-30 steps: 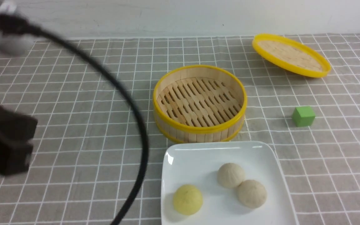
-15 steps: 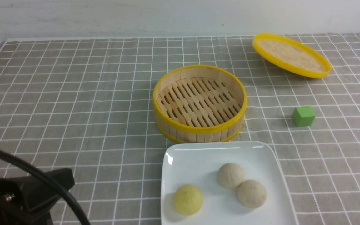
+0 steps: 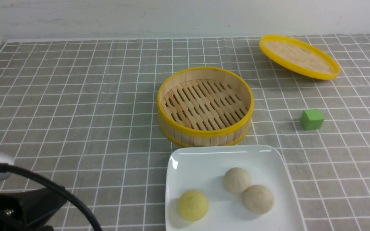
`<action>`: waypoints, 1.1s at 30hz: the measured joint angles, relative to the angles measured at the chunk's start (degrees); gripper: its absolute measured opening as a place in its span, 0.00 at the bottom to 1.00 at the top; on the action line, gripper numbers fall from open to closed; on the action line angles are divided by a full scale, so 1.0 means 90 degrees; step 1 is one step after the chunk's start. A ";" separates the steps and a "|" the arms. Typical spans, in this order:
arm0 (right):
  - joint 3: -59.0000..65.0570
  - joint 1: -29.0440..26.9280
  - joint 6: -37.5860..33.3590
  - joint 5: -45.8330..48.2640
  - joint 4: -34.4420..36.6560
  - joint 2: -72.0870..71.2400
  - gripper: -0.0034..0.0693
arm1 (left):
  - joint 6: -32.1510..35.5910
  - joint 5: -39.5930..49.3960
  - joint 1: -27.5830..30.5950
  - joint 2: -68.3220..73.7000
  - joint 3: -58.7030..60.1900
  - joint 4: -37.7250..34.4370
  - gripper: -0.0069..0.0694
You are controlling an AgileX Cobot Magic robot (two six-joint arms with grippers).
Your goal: Put the steamed buns into the plate on the grey tablecloth.
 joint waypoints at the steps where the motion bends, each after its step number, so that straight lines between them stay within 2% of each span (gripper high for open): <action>1: 0.0000 0.0000 0.0000 0.0000 0.0000 0.0000 0.13 | 0.0005 -0.0028 0.0000 -0.0007 0.0032 0.0000 0.12; 6: 0.0000 0.0000 0.0000 0.0000 0.0000 0.0000 0.14 | 0.0493 -0.0356 0.0188 -0.0504 0.0602 -0.0003 0.13; 10: -0.0005 0.0000 0.0000 0.0007 0.0000 0.0000 0.16 | 0.1259 -0.0698 0.1070 -0.1361 0.1266 -0.0242 0.14; 15: -0.0005 0.0000 0.0000 0.0007 0.0000 0.0000 0.16 | 0.2149 -0.0754 0.2505 -0.2524 0.2066 -0.0308 0.14; 21: -0.0005 0.0000 0.0000 0.0007 0.0000 0.0000 0.17 | 0.2400 -0.0760 0.3769 -0.3033 0.2755 -0.0394 0.15; 33: -0.0005 0.0000 0.0000 0.0013 0.0000 0.0000 0.19 | 0.2466 -0.0995 0.4481 -0.3041 0.2997 -0.0633 0.16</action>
